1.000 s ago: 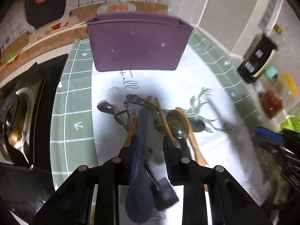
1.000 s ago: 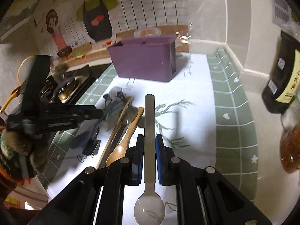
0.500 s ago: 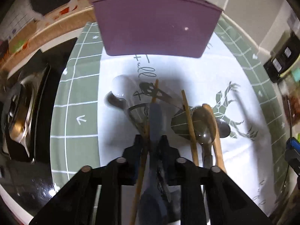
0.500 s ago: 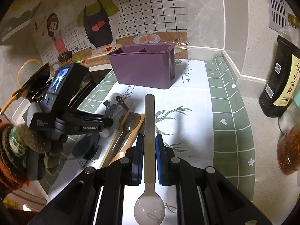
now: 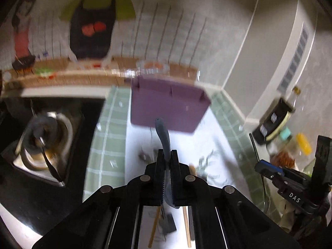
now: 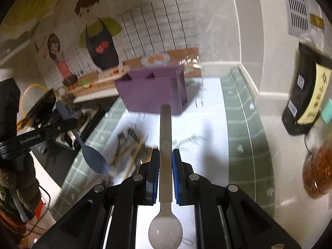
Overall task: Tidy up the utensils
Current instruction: 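Lift both utensils into the purple holder and open both tools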
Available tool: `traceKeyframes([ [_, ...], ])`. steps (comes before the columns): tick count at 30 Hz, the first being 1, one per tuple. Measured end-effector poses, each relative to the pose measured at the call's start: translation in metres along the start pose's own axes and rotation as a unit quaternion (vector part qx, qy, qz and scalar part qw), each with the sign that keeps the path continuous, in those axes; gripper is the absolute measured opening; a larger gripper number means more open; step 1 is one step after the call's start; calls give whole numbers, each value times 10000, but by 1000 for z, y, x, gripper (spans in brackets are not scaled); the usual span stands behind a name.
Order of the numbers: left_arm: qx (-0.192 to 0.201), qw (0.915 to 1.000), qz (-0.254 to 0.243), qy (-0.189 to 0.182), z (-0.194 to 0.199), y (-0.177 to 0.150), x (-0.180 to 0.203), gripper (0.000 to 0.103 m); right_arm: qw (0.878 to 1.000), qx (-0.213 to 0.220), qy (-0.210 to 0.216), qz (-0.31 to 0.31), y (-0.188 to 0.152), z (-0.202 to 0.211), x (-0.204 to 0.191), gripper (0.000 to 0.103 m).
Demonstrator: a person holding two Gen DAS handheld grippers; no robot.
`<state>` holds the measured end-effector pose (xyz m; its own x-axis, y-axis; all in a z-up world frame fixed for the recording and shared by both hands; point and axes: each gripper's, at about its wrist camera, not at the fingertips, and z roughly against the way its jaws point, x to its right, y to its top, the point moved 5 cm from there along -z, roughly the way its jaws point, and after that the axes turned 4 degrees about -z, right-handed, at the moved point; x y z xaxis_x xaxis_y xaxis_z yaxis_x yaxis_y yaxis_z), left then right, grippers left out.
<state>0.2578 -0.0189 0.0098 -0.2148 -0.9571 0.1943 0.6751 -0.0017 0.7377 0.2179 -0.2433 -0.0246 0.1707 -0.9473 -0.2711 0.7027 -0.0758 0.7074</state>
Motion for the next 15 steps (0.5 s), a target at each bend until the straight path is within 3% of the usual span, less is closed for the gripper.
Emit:
traceKeyframes([
  [3, 267, 9995, -39, -135, 17, 41, 1, 4, 9993, 361, 41, 75, 35, 12, -9, 11],
  [7, 1053, 9939, -262, -195, 50, 130, 7, 4, 9906, 1313, 101, 376, 124, 49, -34, 11],
  [9, 1245, 9913, -387, -163, 53, 160, 7, 4, 9826, 1789, 266, 424, 167, 64, -44, 11],
  [12, 1282, 9906, -461, -108, 31, 195, 1, 4, 9734, 2184, 642, 252, 209, 62, -46, 11],
  [15, 1056, 9933, -456, -73, -13, 210, -12, 4, 9693, 2374, 635, 53, 229, 34, -38, 11],
])
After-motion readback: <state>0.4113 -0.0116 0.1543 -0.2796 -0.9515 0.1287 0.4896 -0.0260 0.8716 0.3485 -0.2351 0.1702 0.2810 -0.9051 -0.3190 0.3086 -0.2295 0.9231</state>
